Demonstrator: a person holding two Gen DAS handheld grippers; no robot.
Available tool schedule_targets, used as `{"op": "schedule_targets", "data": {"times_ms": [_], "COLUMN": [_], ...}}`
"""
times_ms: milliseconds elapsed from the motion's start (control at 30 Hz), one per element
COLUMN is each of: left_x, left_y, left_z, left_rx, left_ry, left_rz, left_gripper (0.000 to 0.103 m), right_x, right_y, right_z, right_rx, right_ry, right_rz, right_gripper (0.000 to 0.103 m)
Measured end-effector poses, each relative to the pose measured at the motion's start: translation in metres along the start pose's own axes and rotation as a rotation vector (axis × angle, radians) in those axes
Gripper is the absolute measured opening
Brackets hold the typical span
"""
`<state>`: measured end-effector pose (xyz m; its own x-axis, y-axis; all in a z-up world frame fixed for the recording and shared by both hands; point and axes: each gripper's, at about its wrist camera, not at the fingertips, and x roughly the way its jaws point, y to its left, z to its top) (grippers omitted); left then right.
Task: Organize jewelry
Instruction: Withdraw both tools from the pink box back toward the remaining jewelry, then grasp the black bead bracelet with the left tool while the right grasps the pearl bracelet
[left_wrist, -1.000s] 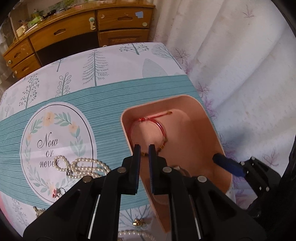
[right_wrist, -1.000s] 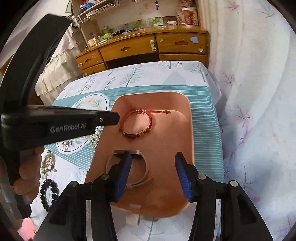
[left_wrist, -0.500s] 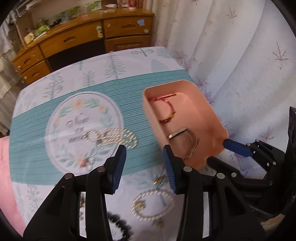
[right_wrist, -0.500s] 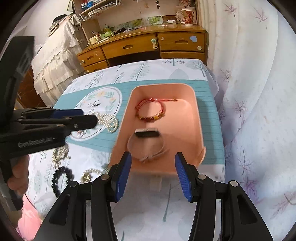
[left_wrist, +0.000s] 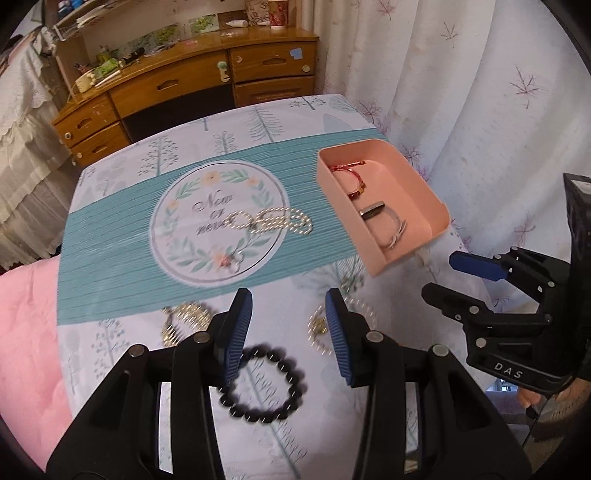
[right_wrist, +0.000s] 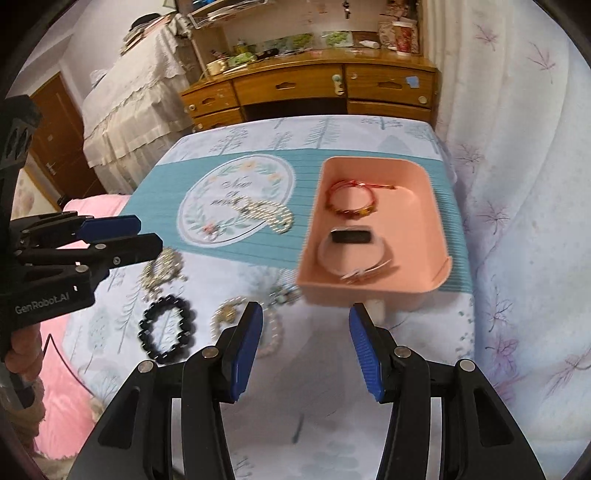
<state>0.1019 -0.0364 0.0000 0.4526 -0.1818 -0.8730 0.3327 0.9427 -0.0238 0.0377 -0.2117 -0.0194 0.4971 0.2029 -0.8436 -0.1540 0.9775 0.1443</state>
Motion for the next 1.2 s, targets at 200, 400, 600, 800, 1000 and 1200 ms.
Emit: {"op": "schedule_targets", "data": {"times_ms": [200,400,600,800,1000,1200], "left_x": [-0.02,-0.007,0.031,0.056,0.066,0.079], "left_y": [0.029,0.054,0.071,0.077,0.077,0.075], "left_z": [-0.034,-0.075,-0.106,-0.116,-0.112,-0.104], "left_rx": [-0.063,-0.14,-0.222,-0.254,-0.249,-0.228], "left_ry": [-0.014,0.042,0.139,0.179,0.203,0.258], "left_rz": [-0.001,0.013,0.017,0.013,0.002,-0.01], "left_gripper": [0.038,0.038,0.038,0.038,0.038,0.038], "right_x": [-0.005,0.008,0.036,0.078,0.112,0.124], "right_y": [0.031,0.046,0.06,0.085,0.103,0.117], "right_z": [-0.017,-0.027,-0.023,-0.019,-0.017,-0.011], "right_rx": [-0.043,-0.08,-0.132,-0.234,-0.311,-0.409], "right_ry": [0.003,0.045,0.116,0.214,0.279,0.318], "right_rz": [0.015,0.039,0.075,0.092,0.08,0.049], "right_gripper": [0.05,0.05,0.041,0.03,0.024,0.016]}}
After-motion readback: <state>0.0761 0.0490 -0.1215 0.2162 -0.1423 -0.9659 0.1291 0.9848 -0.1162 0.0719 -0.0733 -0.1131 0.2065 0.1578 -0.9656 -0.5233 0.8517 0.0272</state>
